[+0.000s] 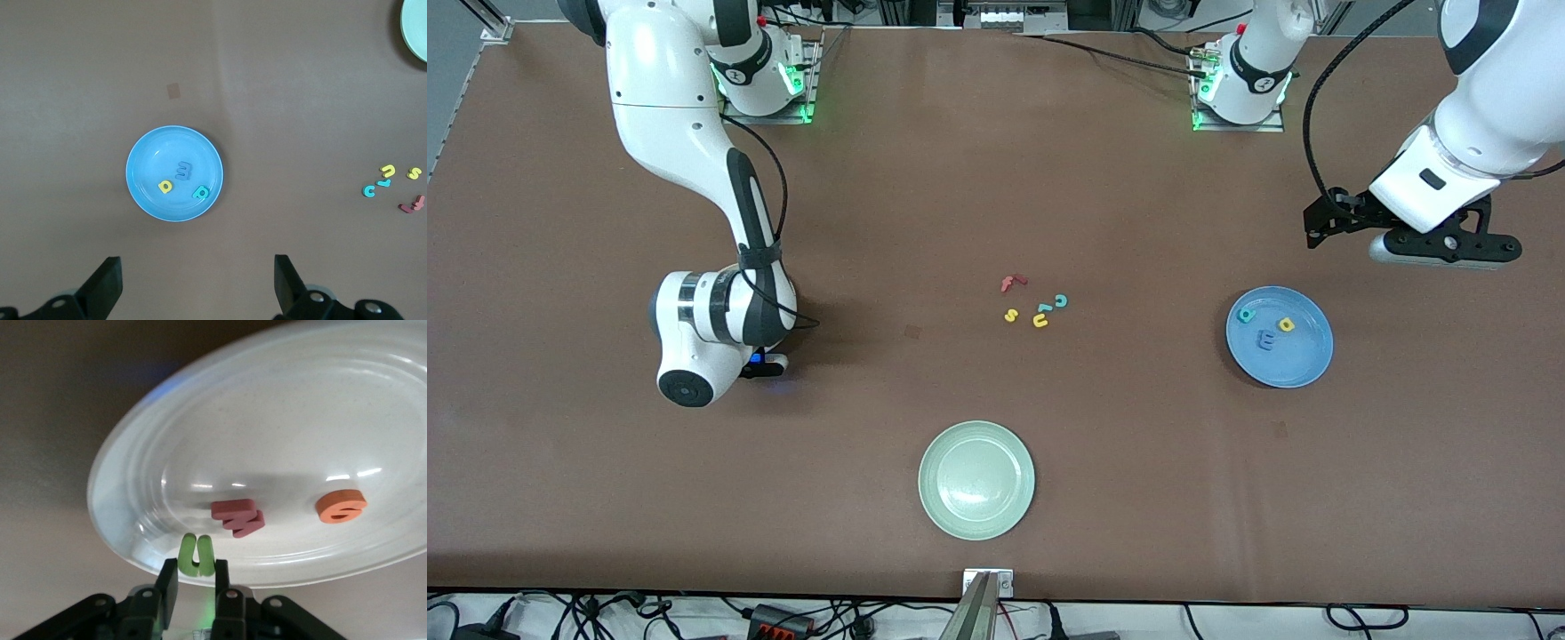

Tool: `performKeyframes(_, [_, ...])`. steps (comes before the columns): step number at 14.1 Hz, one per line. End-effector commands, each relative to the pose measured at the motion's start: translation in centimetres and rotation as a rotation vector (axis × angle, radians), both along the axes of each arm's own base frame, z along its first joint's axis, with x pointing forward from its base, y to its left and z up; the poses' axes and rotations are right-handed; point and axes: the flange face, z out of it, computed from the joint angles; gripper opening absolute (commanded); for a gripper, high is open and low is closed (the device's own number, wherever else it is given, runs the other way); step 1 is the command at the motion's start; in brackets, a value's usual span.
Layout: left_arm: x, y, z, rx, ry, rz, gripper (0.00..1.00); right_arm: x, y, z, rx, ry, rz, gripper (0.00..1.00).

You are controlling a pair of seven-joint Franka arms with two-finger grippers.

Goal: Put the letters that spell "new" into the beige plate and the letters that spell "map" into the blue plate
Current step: 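Lower the green letter onto the white plate and open the right gripper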

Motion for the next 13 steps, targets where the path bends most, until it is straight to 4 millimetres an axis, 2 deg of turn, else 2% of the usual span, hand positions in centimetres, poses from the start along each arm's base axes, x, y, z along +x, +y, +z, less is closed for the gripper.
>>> performKeyframes(1, [-0.6,0.2,0.7,-0.021,0.003,-0.001,1.0,0.2,0.5,1.5,0.008,-0.021,-0.014,1.0])
performKeyframes(3, [-0.6,0.2,0.6,-0.02,0.006,-0.001,1.0,1.3,0.6,4.5,0.004,-0.077,-0.023,1.0])
performKeyframes(4, [-0.7,0.2,0.6,-0.02,0.009,-0.001,1.0,2.0,0.0,6.0,-0.008,-0.111,-0.048,1.0])
performKeyframes(6, [-0.7,0.2,0.6,-0.02,0.007,0.0,1.0,3.6,0.3,10.1,-0.012,-0.199,-0.088,1.0])
performKeyframes(7, [-0.6,0.3,0.6,-0.017,0.007,-0.006,1.0,4.5,0.0,12.9,-0.011,-0.248,-0.1,1.0])
performKeyframes(8, [-0.7,0.2,0.7,-0.014,0.005,-0.01,1.0,5.1,-0.3,14.8,-0.01,-0.279,-0.103,1.0])
performKeyframes(11, [-0.7,0.1,0.7,-0.014,0.005,-0.011,1.0,5.7,-2.0,20.6,0.016,-0.37,-0.12,1.0])
performKeyframes(13, [-0.7,0.1,0.7,-0.016,0.005,-0.011,1.0,6.0,-2.3,24.6,0.045,-0.434,-0.111,1.0])
